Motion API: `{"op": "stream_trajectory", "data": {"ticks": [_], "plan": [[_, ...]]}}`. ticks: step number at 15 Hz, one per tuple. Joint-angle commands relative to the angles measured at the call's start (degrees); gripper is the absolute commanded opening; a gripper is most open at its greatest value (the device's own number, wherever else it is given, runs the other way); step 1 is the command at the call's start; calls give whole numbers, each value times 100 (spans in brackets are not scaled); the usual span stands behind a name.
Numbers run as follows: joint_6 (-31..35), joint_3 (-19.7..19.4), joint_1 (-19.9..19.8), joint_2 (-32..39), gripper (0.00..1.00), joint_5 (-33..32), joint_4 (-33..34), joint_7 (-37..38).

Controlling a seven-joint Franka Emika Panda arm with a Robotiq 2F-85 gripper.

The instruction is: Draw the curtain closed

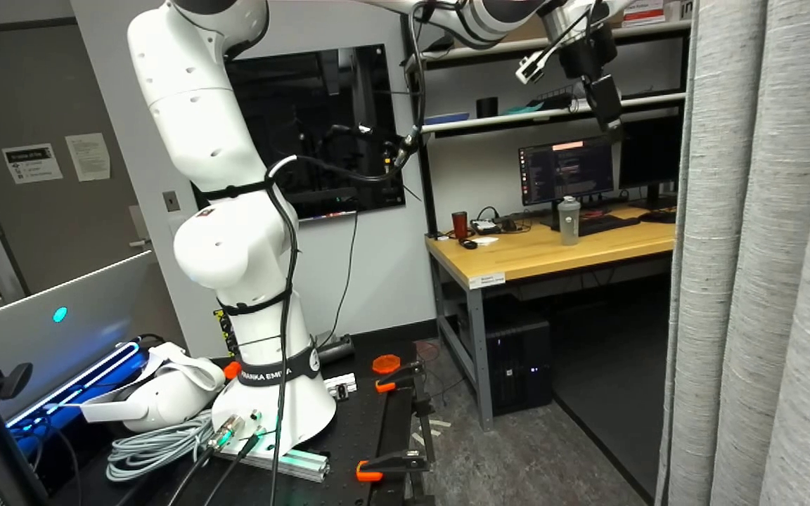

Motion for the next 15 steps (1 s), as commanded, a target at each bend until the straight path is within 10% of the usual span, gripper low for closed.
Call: {"op": "stream_trajectory", "data": {"ticks": [1, 15], "plan": [[-1, -301, -179, 306, 98, -371, 306, -46], [-687, -1023, -590, 154, 99, -1504, 143, -447]]}}
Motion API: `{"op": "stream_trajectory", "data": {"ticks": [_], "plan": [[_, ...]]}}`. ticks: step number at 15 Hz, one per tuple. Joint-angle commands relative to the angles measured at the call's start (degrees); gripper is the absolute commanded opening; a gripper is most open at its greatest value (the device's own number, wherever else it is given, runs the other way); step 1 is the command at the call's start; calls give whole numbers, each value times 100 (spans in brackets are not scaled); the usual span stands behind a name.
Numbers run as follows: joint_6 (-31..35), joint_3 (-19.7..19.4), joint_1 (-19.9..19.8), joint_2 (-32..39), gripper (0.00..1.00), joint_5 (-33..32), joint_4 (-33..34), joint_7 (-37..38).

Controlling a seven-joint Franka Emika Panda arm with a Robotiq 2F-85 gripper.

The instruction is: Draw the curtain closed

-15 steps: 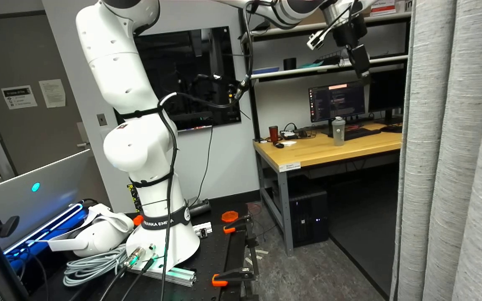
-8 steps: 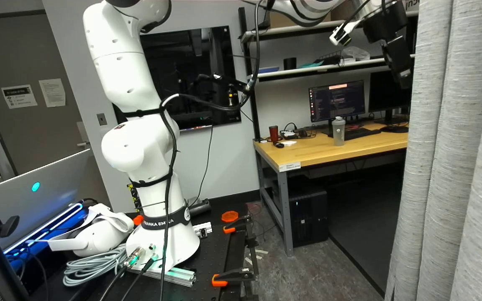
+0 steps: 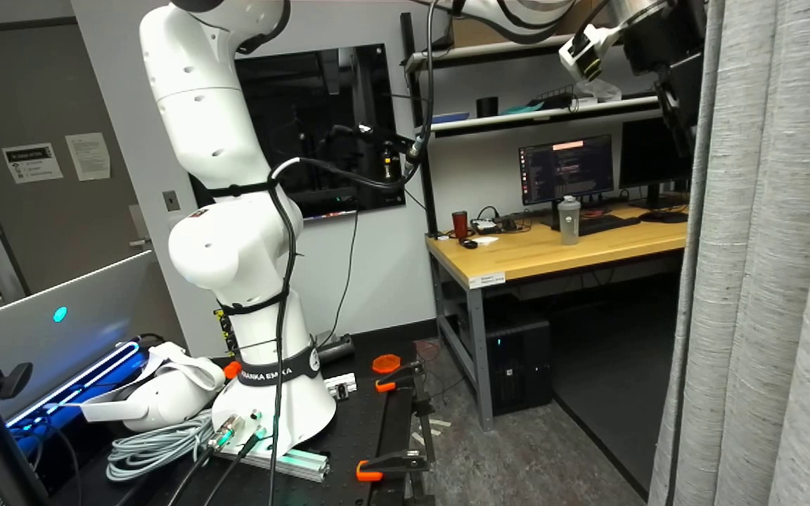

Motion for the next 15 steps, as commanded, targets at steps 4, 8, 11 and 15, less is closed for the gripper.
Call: {"op": "stream_trajectory", "data": {"ticks": [4, 8, 11, 15], "plan": [[-233, -106, -89, -472, 98, -389, -282, -378], [-520, -143, -172, -897, 98, -410, -696, -727], [-712, -178, -261, -1195, 98, -418, -955, -941], [-512, -208, -310, -1367, 98, -361, -1071, -1182]]}}
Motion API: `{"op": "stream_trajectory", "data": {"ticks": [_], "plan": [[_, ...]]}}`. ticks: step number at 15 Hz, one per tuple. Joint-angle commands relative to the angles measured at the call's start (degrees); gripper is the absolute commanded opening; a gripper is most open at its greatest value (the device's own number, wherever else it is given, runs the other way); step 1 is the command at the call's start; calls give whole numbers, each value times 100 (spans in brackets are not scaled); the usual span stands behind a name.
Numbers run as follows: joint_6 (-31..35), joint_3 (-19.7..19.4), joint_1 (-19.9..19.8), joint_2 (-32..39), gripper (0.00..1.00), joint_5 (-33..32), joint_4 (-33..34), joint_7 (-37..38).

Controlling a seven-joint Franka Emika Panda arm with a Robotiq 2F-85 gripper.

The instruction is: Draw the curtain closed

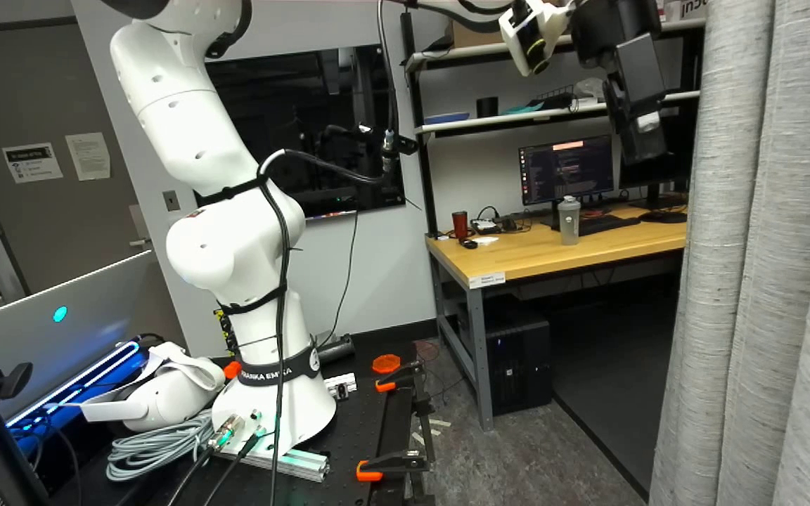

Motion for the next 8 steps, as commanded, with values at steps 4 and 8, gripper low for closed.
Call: {"op": "stream_trajectory", "data": {"ticks": [4, 8], "plan": [[761, 35, 11, -221, 98, -18, 76, -407], [1642, 59, 63, -183, 97, 122, 368, -531]]}}
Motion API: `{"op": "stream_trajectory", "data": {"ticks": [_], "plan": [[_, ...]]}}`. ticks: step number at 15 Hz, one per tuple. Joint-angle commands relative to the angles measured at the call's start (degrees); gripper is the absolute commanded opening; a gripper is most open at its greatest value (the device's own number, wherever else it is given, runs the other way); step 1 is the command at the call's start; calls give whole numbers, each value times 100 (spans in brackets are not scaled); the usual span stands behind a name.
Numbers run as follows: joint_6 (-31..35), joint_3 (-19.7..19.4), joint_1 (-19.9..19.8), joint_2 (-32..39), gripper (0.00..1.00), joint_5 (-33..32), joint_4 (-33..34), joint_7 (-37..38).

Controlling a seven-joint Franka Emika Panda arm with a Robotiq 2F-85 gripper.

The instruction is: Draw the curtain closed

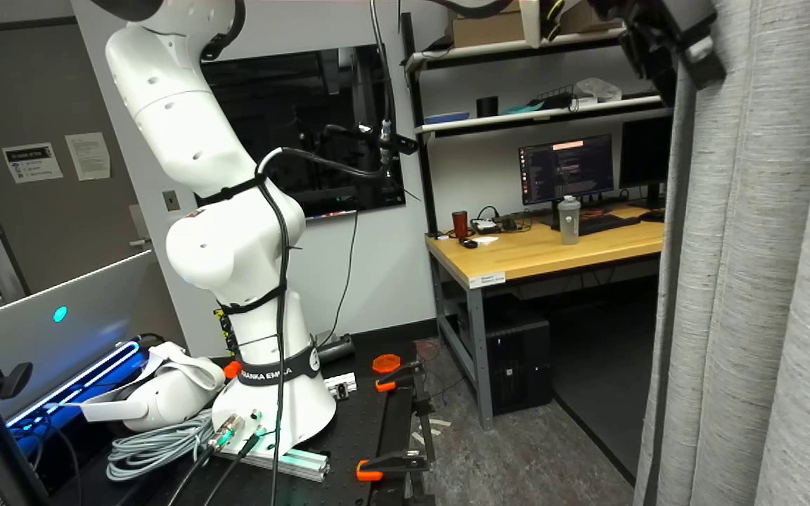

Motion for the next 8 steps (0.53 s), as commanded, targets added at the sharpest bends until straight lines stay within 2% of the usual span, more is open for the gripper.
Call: {"op": "stream_trajectory", "data": {"ticks": [1, 8], "plan": [[691, 27, 72, 6, 96, 153, 302, -209], [2078, 219, 54, 82, 96, 195, 713, -3]]}}
